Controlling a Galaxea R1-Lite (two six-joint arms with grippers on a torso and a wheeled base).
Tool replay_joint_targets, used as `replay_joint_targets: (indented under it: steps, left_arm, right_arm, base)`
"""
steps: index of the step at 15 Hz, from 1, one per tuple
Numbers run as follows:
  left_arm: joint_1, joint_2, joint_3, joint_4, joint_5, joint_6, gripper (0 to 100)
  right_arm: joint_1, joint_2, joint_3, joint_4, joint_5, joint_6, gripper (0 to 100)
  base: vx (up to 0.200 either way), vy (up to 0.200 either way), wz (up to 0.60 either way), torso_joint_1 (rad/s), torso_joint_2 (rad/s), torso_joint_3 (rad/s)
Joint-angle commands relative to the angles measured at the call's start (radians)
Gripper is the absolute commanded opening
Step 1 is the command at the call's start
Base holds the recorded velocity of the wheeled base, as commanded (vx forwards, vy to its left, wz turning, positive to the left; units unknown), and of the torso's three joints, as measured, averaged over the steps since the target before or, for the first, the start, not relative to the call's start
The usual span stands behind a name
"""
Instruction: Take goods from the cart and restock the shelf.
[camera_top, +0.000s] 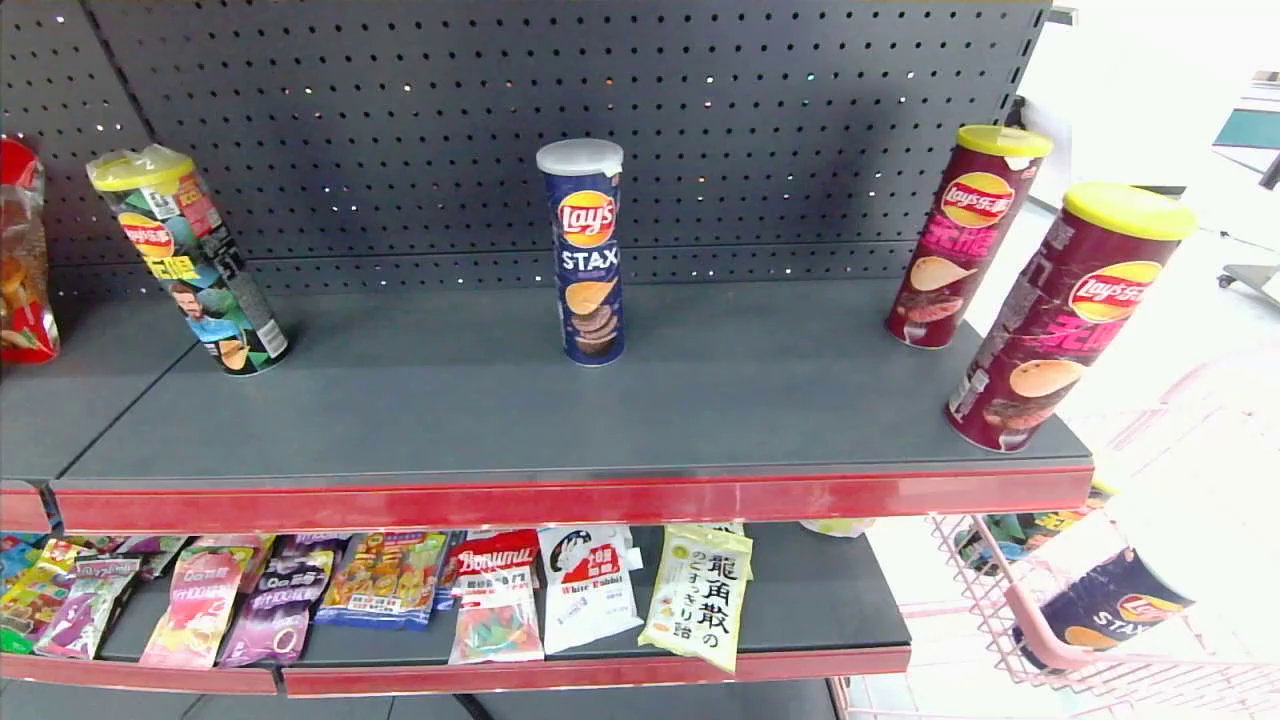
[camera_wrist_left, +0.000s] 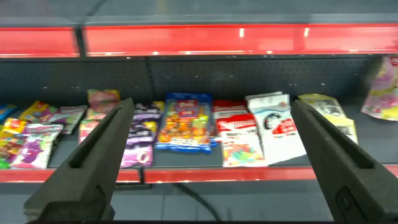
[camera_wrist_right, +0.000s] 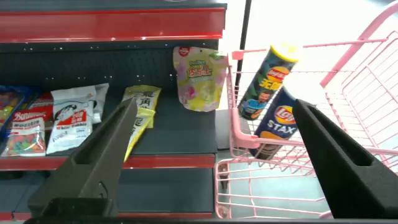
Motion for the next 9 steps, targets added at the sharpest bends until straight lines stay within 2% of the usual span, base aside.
replay_joint_targets:
  steps: [1,7,9]
  left_arm:
    - [0.0,0.001,0.0,0.0,0.0,0.0,100]
    - [0.0,0.001,0.0,0.0,0.0,0.0,100]
    - [0.0,0.001,0.0,0.0,0.0,0.0,100]
  right_arm:
    - [0.0,0.001,0.002,-0.001,0.0,0.002,100]
    - [0.0,0.001,0.0,-0.001,0.0,0.005,100]
    - [0.0,0.001,0.0,-0.001,0.0,0.005,100]
  base:
    - [0.0,-0.2,0.0,0.007,0.0,0.002]
    - [0.0,-0.2,0.0,0.002,0.0,0.001]
    - [0.0,0.0,-0.6,0.005,0.0,0.005]
